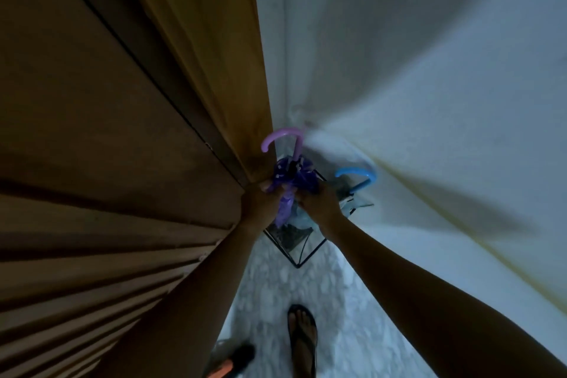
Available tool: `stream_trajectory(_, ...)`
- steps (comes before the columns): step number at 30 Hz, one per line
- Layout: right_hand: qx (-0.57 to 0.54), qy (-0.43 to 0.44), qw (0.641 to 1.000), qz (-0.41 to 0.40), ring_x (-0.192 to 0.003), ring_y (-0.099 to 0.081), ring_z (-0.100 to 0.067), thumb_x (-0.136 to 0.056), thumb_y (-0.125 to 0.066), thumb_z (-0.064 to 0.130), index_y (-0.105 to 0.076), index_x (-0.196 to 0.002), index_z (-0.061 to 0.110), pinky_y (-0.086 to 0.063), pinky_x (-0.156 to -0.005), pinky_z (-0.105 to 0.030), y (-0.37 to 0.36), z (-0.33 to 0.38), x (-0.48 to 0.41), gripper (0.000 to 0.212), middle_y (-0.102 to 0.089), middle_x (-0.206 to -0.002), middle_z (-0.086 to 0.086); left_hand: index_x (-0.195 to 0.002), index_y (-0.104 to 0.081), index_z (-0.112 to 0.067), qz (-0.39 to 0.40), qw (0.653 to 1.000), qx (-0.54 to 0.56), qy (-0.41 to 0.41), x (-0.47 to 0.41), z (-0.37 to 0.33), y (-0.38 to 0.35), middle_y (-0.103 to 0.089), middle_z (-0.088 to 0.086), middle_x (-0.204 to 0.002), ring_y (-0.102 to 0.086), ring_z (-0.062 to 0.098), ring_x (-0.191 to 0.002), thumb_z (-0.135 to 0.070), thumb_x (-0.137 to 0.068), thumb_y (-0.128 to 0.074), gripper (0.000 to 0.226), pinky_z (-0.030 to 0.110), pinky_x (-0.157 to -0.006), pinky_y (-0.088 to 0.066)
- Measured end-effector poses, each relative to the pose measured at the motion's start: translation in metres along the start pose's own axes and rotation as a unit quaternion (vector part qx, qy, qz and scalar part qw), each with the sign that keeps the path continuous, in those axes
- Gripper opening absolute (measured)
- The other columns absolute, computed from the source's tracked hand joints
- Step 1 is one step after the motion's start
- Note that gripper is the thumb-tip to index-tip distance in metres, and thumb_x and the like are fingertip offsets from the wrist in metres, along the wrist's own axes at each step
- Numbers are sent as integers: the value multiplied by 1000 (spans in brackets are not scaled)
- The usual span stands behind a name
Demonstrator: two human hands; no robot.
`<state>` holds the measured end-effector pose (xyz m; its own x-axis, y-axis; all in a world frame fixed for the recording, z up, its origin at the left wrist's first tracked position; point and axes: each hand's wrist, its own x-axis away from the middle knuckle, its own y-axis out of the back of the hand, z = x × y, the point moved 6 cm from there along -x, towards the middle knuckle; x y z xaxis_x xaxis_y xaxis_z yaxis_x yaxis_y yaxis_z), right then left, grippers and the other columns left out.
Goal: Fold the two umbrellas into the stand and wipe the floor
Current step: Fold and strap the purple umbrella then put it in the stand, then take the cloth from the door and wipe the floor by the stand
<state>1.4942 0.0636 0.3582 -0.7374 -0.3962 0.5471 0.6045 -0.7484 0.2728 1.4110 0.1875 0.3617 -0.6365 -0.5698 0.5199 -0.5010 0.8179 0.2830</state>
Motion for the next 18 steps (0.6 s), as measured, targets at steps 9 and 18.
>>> stream_trajectory(9, -12, -19, 999, -38, -87, -60, -14, -96, -55, -5, -57, -119, 3, -49, -80, -13, -15, -38, -29, 25, -65, -98, -3, -105, -67, -16, 29, 999, 16, 2, -29, 21, -16, -69, 20, -114, -65, 34, -108, -24, -88, -62, 19, 54, -99, -50)
stream_trajectory(18, 2, 0, 995, -101, -123, -58, -19, -90, -67, 13, -45, -145, 17, -45, -102, -33, -11, 14, 36, 60, -62, -136, -3, -136, -57, -9, 78, 997, 10, -6, 33, -12, 26, -57, 11, -140, -52, 25, -132, -19, -89, -66, 49, 41, -111, -42)
